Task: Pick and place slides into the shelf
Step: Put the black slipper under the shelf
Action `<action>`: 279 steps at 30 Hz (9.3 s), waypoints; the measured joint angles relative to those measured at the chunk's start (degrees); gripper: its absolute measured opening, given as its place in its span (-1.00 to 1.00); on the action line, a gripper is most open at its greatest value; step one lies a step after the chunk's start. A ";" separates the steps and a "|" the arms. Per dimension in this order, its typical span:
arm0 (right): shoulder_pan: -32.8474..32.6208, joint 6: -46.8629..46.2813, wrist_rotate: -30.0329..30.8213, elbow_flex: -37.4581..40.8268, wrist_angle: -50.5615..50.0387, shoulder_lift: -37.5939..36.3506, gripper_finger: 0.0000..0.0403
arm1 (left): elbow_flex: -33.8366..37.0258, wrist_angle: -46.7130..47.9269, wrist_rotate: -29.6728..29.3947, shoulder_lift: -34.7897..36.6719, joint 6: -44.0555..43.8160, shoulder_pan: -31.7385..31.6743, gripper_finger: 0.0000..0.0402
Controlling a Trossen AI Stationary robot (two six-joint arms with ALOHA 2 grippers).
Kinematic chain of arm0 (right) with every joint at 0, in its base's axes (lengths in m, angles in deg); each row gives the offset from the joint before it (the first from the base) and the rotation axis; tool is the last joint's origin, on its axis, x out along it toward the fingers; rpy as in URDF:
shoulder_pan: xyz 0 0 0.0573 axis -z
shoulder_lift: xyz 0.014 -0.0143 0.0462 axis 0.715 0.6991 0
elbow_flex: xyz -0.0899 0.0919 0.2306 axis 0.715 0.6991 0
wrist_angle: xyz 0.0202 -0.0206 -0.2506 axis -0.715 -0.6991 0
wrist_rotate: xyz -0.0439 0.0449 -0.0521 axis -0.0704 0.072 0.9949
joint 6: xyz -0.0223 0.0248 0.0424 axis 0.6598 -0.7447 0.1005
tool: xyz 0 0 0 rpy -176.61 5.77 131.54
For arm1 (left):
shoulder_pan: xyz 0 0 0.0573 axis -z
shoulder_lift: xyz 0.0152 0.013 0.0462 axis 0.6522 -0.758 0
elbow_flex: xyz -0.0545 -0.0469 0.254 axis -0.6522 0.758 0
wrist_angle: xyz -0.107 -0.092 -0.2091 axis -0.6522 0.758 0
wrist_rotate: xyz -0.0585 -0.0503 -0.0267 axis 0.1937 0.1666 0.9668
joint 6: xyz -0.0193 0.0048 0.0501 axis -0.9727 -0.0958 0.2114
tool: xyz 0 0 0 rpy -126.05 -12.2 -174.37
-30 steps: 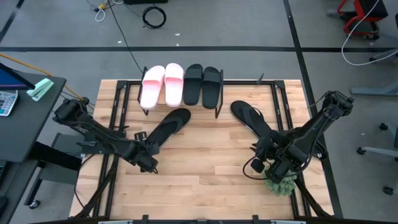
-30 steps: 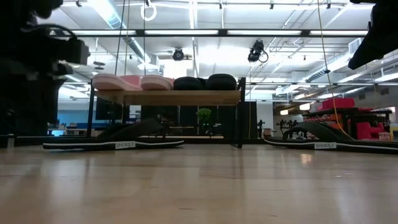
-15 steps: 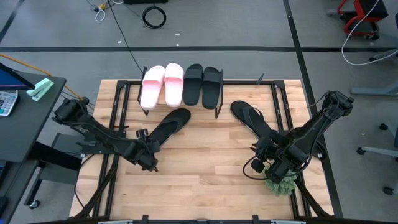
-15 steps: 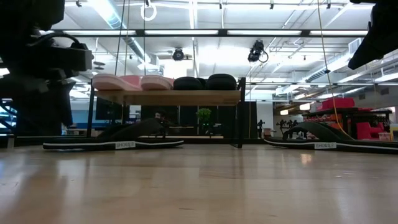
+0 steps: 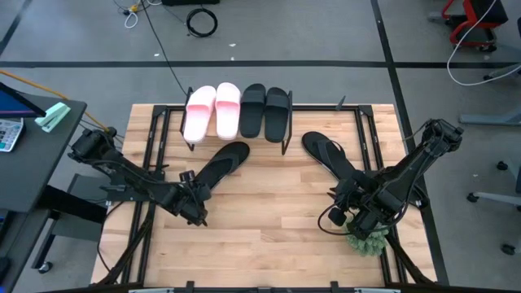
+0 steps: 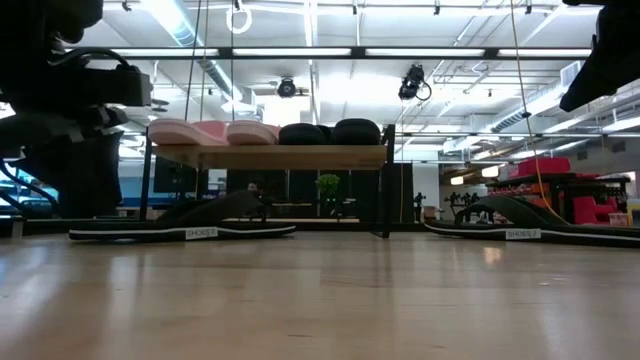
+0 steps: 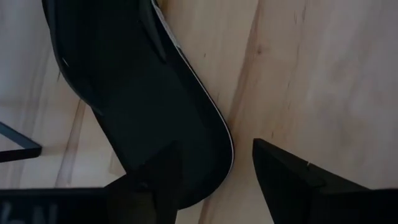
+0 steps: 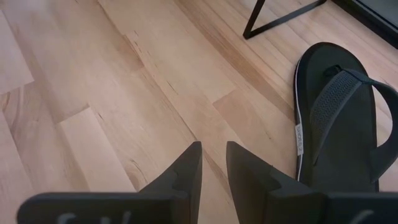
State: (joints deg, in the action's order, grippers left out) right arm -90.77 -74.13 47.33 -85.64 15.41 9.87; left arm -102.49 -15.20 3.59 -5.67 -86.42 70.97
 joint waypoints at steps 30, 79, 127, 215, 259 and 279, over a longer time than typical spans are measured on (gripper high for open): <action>0.00 0.91 0.01 -0.02 0.01 0.00 -0.60 | -0.02 -0.20 -2.89 -3.18 -6.88 3.48 -0.07; -0.01 1.52 0.02 -0.02 0.20 0.00 -0.60 | -2.00 -29.10 -11.52 -12.02 -12.00 -8.60 -0.98; -0.01 3.05 2.35 -0.02 0.61 0.00 -0.60 | -3.56 -41.43 -8.38 -19.87 4.26 -33.95 -0.99; 62.38 53.53 -32.48 7.89 20.24 0.15 -0.31 | -42.14 -7.88 -7.68 -15.93 14.49 -3.37 -0.89; 61.83 53.34 -34.03 17.09 30.88 -1.16 -0.32 | -42.10 -11.57 -7.72 -14.93 17.60 -1.22 -0.93; 56.45 41.12 -31.42 17.09 27.12 -6.65 -0.96 | -42.10 -11.96 -7.72 -14.93 17.68 -1.22 -0.91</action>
State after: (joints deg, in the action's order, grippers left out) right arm -34.32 -33.01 15.91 -68.55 42.53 3.22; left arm -144.58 -27.16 -4.13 -20.60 -68.73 69.75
